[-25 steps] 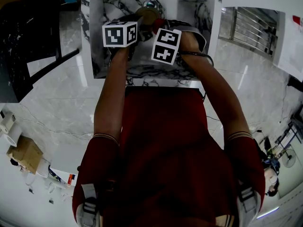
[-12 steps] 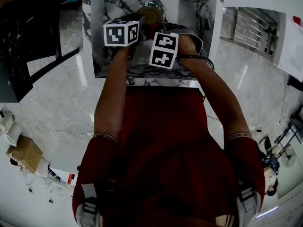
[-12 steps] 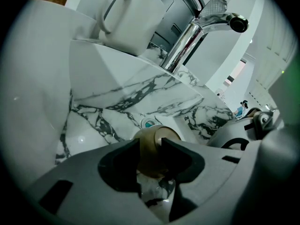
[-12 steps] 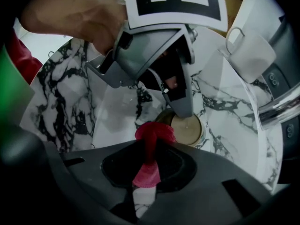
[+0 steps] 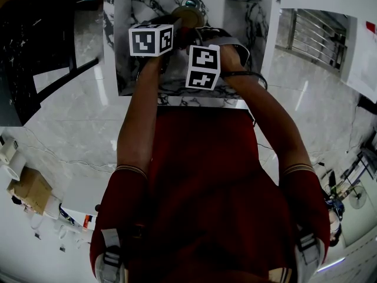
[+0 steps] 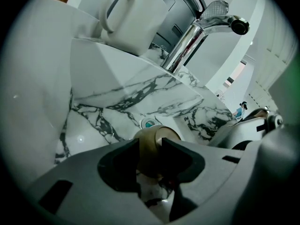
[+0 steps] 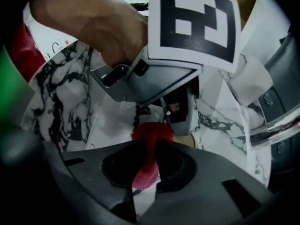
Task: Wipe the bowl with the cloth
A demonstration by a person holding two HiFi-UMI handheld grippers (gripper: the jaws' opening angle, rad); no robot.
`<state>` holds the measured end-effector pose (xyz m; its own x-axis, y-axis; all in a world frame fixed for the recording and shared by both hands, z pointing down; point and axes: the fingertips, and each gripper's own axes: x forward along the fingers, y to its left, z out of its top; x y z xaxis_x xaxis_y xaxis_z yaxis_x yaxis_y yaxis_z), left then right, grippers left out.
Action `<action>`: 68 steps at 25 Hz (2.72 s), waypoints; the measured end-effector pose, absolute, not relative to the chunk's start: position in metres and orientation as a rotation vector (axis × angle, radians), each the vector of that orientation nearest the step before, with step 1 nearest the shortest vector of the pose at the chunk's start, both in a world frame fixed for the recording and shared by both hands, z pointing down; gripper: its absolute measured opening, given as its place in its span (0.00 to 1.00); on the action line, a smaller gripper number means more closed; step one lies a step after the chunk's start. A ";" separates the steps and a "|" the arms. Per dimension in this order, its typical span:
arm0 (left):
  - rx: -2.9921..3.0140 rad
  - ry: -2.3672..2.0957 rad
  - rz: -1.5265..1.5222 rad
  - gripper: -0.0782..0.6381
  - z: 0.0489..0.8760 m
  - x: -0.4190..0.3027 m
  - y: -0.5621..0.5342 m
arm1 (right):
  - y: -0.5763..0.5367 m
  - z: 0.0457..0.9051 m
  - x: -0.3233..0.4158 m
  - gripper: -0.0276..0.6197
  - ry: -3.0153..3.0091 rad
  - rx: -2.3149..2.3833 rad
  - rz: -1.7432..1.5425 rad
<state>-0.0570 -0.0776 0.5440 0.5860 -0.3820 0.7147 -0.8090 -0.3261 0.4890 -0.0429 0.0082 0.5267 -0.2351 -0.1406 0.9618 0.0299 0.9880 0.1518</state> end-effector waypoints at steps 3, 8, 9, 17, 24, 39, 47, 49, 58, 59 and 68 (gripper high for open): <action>1.932 -0.955 0.608 0.29 0.543 -0.057 -0.077 | 0.008 0.526 -0.045 0.14 -1.806 0.088 -0.226; 1.927 -0.967 0.616 0.29 0.542 -0.061 -0.077 | 0.005 0.524 -0.047 0.14 -1.767 0.082 -0.383; 1.925 -0.970 0.614 0.29 0.542 -0.063 -0.077 | 0.005 0.523 -0.048 0.14 -1.758 0.079 -0.413; 1.898 -1.075 0.524 0.29 0.523 -0.084 -0.077 | 0.002 0.515 -0.054 0.14 -1.739 0.061 -0.532; 1.846 -1.181 0.469 0.29 0.515 -0.107 -0.070 | -0.007 0.504 -0.064 0.14 -1.730 0.074 -0.660; 1.782 -1.252 0.413 0.29 0.515 -0.129 -0.059 | -0.042 0.496 -0.083 0.14 -1.643 0.147 -0.873; 1.773 -1.238 0.434 0.29 0.520 -0.131 -0.056 | -0.061 0.499 -0.100 0.14 -1.613 0.131 -0.947; 1.772 -1.233 0.437 0.29 0.521 -0.132 -0.056 | -0.065 0.499 -0.104 0.14 -1.604 0.138 -0.965; 1.786 -1.205 0.449 0.29 0.523 -0.129 -0.057 | -0.086 0.502 -0.116 0.14 -1.600 0.177 -0.975; 1.789 -1.200 0.453 0.29 0.524 -0.128 -0.057 | -0.088 0.502 -0.117 0.14 -1.603 0.180 -0.975; 1.789 -1.186 0.468 0.30 0.529 -0.119 -0.065 | -0.107 0.502 -0.120 0.14 -1.636 0.244 -0.951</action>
